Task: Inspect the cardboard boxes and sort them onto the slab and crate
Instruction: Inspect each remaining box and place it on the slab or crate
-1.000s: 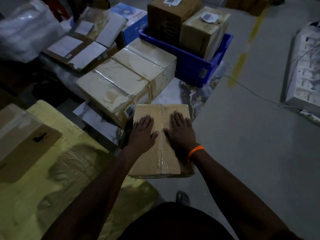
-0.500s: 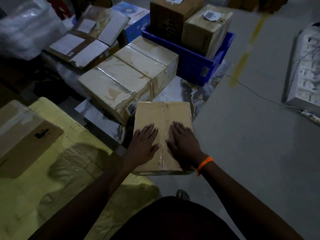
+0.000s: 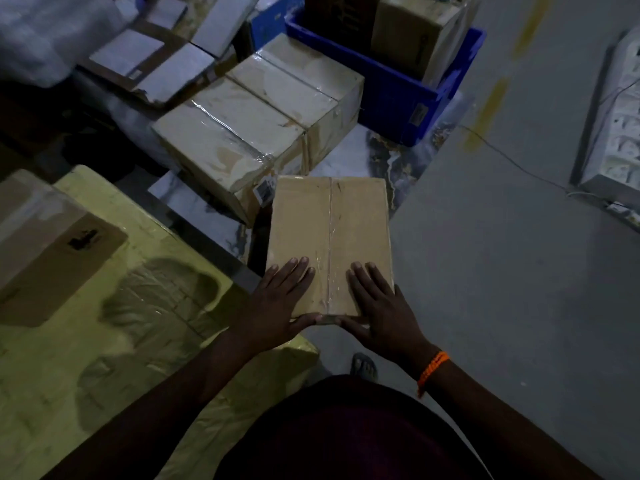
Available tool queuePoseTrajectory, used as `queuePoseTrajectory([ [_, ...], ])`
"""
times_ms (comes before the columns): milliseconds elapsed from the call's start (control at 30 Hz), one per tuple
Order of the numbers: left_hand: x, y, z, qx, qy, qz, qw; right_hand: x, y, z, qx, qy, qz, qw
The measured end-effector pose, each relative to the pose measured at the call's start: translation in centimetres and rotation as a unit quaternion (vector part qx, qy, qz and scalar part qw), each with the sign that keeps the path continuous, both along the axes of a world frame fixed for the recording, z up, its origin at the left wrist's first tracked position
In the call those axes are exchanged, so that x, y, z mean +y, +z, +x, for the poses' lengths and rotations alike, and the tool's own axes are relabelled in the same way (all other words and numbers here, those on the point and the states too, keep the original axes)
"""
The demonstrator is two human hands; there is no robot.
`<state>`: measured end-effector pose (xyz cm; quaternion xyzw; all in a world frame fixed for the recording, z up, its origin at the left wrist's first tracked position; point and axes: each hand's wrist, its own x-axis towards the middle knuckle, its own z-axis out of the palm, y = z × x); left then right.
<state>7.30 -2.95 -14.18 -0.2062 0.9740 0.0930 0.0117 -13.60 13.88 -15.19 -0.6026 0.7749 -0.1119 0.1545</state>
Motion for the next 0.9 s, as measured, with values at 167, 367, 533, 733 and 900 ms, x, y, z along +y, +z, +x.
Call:
queuePoseTrajectory([
  [167,0.3,0.0,0.1,0.028,0.014,0.016,0.999,0.5,-0.6,-1.0,-0.049,0.015,-0.052,0.997],
  [367,1.6,-0.7,2.1,0.137,0.153,0.134,0.969,3.0,-1.3,-0.7,-0.199,-0.164,-0.149,0.955],
  [533,1.0,0.2,2.8,0.155,0.283,0.346,0.881,3.2,-0.7,-0.6,-0.349,-0.233,-0.091,0.903],
  [733,0.7,1.9,2.0,0.247,0.290,0.361,0.851,2.5,2.2,-0.7,-0.387,-0.285,-0.147,0.865],
  [900,-0.1,5.7,0.2,0.339,0.320,0.291,0.835,0.5,7.3,-2.4,-0.356,-0.265,-0.217,0.869],
])
